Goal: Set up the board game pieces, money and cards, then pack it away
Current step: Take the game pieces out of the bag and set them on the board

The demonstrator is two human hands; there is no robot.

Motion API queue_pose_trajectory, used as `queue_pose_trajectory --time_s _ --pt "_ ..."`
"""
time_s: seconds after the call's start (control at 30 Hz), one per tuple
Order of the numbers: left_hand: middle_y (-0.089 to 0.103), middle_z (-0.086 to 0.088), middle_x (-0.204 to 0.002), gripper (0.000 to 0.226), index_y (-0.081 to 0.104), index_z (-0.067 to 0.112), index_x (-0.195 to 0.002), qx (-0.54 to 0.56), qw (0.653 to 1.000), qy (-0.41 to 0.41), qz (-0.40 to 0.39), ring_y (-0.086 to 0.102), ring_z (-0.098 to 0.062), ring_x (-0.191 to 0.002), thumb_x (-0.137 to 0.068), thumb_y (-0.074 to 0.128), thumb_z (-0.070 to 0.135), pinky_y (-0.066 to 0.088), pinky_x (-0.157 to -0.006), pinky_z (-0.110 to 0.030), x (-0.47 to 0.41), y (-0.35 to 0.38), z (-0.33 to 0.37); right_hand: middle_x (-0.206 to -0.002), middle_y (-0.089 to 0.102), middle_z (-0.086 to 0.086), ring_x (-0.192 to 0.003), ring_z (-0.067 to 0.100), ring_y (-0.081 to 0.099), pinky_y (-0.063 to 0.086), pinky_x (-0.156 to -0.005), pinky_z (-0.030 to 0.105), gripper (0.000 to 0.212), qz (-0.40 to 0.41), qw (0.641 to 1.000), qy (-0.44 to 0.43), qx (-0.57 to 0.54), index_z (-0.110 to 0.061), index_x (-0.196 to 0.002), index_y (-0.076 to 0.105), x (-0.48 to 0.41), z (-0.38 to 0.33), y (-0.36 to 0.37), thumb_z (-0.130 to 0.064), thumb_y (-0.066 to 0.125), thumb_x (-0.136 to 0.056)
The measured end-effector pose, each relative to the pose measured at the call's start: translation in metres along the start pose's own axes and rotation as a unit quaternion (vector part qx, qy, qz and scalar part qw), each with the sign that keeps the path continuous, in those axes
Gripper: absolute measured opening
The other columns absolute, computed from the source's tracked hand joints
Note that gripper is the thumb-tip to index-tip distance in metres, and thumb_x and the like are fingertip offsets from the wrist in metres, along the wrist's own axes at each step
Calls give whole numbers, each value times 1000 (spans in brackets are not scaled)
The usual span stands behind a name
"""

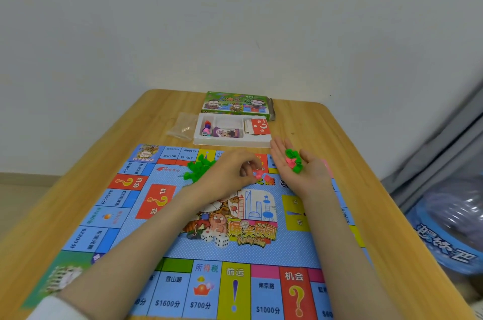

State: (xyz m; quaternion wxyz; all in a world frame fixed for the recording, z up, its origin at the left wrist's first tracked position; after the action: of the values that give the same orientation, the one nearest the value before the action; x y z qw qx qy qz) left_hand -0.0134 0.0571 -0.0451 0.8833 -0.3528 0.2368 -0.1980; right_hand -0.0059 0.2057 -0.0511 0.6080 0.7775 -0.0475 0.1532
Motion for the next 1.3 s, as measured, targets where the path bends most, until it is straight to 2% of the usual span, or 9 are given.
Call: queue_pose_trajectory --time_s 0.1,0.23,0.5,0.63,0.77,0.9,1.0,1.17,1.3 --pt "56 6 -99 25 66 12 -111 -45 998 34 10 50 -5 -87 -87 68 19 39 -77 -15 1 3 1 -115 59 29 -124 36 48 36 -107 41 42 2 1000 -1 3 10 -113 54 0 0 0 -22 29 -102" --pt "63 -2 -119 22 73 17 -107 -126 982 140 -5 52 -19 -112 -87 67 22 42 -93 -33 3 15 4 -113 60 28 -124 35 48 36 -108 40 41 0 1000 8 -4 10 -112 56 0 0 -1 -21 30 -102" --pt "68 -5 -107 17 73 5 -97 -125 977 157 75 58 -16 -103 -88 60 13 49 -87 -34 4 16 5 -109 59 30 -124 36 47 36 -107 41 36 3 1000 14 16 13 -105 55 3 9 2 -13 31 -100" --pt "65 -4 -102 26 68 6 -100 -89 970 152 167 53 -13 -98 -89 51 23 43 -85 -29 2 8 17 -97 68 20 -87 25 68 54 -82 29 31 16 995 18 95 3 -115 54 4 18 10 -8 29 -101" --pt "64 -4 -104 22 69 8 -105 -45 981 127 140 50 -9 -99 -86 64 19 39 -88 -21 -2 10 27 -116 60 20 -110 26 56 40 -105 32 35 7 992 87 91 0 -125 52 0 33 10 -6 43 -92" --pt "61 -5 -95 16 69 8 -101 -7 993 62 99 54 -14 -89 -85 66 7 40 -78 -16 -5 1 29 -90 62 15 -84 20 62 51 -87 26 76 -19 991 103 78 0 -135 45 1 42 12 10 59 -61" --pt "62 -1 -92 14 68 7 -98 -18 997 42 56 57 -14 -87 -85 67 6 41 -76 -14 -8 -4 28 -79 63 15 -75 19 62 57 -67 28 41 -14 991 98 86 5 -130 48 1 42 11 -2 43 -90" --pt "58 4 -87 14 65 9 -94 -52 998 31 24 54 -10 -82 -83 64 2 37 -67 -5 -7 -5 28 -95 59 16 -90 21 56 45 -86 33 41 -6 992 94 89 7 -130 47 1 41 10 -15 36 -97" --pt "62 -1 -92 19 65 10 -97 -71 997 23 9 55 -13 -87 -82 60 0 44 -74 -16 -7 -6 29 -93 57 17 -89 24 55 45 -83 34 41 -4 990 102 97 3 -133 44 0 42 8 -18 34 -99"
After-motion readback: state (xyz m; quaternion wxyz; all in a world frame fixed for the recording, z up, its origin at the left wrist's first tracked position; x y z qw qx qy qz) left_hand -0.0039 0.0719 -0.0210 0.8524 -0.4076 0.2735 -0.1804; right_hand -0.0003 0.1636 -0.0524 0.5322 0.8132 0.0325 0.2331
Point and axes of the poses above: each hand's wrist, its own x-axis away from the middle knuckle, its own y-axis out of the palm, z = x × y, the point moved 3 cm from there along -x, towards the middle knuckle
